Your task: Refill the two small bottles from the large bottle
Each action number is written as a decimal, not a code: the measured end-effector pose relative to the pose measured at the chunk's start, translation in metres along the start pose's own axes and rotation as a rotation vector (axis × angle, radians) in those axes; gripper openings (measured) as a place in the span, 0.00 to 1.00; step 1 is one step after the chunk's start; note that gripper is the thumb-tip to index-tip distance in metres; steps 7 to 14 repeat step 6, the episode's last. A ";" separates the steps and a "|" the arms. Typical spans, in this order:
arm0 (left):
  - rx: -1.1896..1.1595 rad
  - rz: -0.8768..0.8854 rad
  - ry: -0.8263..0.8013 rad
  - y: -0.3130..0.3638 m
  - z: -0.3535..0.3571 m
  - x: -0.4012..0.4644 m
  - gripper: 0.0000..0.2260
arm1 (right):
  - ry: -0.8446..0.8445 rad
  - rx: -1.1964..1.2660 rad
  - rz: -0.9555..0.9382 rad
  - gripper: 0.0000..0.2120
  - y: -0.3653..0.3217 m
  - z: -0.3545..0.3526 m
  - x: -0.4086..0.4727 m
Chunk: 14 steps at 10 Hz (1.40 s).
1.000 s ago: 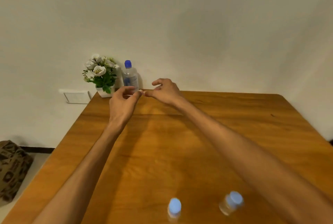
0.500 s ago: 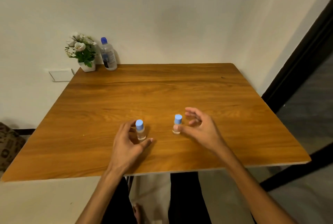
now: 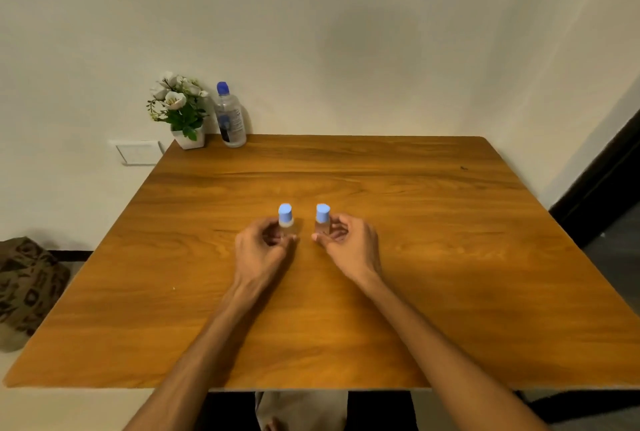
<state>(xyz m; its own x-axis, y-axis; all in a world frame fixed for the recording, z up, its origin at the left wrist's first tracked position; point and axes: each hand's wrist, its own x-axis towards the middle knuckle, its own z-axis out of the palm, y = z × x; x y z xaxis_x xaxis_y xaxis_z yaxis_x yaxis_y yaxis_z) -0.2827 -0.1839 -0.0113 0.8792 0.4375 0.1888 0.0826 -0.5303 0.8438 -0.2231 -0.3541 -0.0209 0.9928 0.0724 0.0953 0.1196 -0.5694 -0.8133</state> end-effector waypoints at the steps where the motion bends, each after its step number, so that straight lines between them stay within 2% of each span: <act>1: 0.102 0.040 0.004 -0.011 0.014 0.092 0.16 | 0.009 -0.049 -0.038 0.16 -0.032 0.041 0.085; 2: 0.118 0.029 0.050 -0.021 0.023 0.161 0.15 | 0.027 -0.071 -0.067 0.14 -0.051 0.073 0.156; 3: 0.102 -0.011 0.176 -0.034 0.042 0.247 0.11 | 0.027 -0.066 -0.088 0.09 -0.070 0.117 0.248; 4: 0.119 -0.033 0.230 -0.033 0.052 0.278 0.10 | 0.037 -0.037 -0.109 0.07 -0.077 0.132 0.281; 6: 0.182 -0.113 0.261 -0.030 0.063 0.300 0.09 | 0.021 -0.015 -0.091 0.07 -0.075 0.142 0.302; 14: 0.182 -0.113 0.261 -0.030 0.063 0.300 0.09 | 0.021 -0.015 -0.091 0.07 -0.075 0.142 0.302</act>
